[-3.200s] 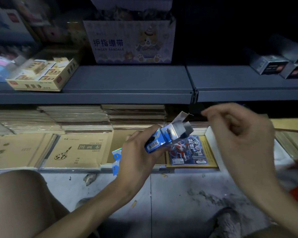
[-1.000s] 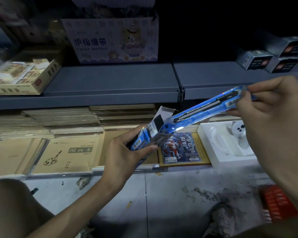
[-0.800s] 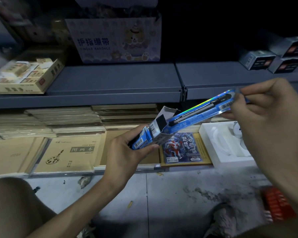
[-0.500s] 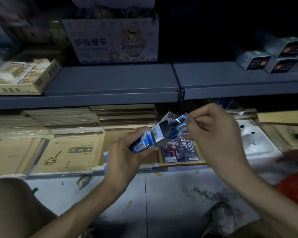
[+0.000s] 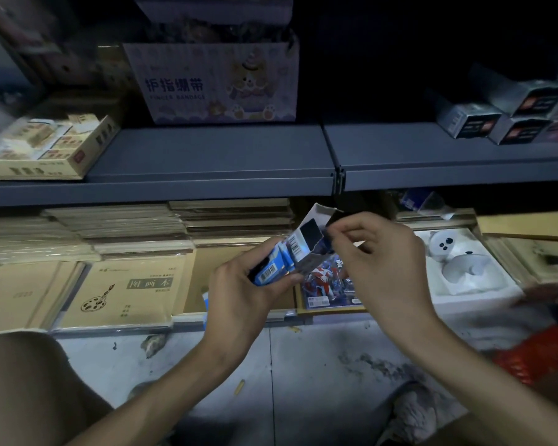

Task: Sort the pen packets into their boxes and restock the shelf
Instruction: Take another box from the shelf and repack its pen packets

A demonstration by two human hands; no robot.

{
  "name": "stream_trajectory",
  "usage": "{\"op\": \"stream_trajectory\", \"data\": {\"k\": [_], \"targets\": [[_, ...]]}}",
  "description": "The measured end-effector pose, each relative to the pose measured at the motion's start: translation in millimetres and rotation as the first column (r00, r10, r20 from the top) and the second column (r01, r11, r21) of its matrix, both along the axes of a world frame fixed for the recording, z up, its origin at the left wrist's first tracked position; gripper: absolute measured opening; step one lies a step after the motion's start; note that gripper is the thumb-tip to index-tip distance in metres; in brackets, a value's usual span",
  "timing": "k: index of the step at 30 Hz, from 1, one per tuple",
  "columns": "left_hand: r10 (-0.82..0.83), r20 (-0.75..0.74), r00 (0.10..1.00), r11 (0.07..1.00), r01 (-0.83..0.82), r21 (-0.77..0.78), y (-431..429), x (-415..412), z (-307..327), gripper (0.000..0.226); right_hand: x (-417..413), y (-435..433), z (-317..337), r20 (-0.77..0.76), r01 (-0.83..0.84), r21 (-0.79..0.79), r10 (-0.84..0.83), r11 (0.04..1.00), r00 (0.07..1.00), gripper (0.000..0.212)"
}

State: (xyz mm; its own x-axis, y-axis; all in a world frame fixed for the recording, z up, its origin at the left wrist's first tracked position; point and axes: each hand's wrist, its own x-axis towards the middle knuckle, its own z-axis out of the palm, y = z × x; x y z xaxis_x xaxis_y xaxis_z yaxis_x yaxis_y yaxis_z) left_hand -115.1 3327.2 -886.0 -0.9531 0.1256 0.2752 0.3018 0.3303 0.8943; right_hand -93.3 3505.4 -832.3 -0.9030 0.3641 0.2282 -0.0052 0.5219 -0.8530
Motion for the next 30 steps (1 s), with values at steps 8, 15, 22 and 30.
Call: {"op": "stream_trajectory", "data": {"k": [8,15,22,30], "targets": [[0.032,-0.035,0.999,0.999,-0.032,-0.006,-1.2,0.1,3.4,0.049,-1.4,0.2,1.7,0.013,-0.04,0.017,0.04,0.999,0.999,0.016],[0.038,-0.047,0.998,0.999,-0.04,-0.031,2.8,0.9,3.1,0.049,-5.9,2.0,2.1,0.063,-0.048,0.125,0.041,0.991,0.997,0.024],[0.019,-0.031,0.999,0.996,-0.021,-0.083,2.7,-6.8,2.8,0.049,-2.2,15.4,19.2,-0.17,0.08,-0.022,-0.082,0.997,0.982,0.017],[0.008,-0.115,0.993,0.977,-0.033,-0.211,5.9,-8.0,3.4,0.046,23.8,-34.2,3.8,0.021,-0.087,0.4,0.086,0.912,0.996,0.027]]}}
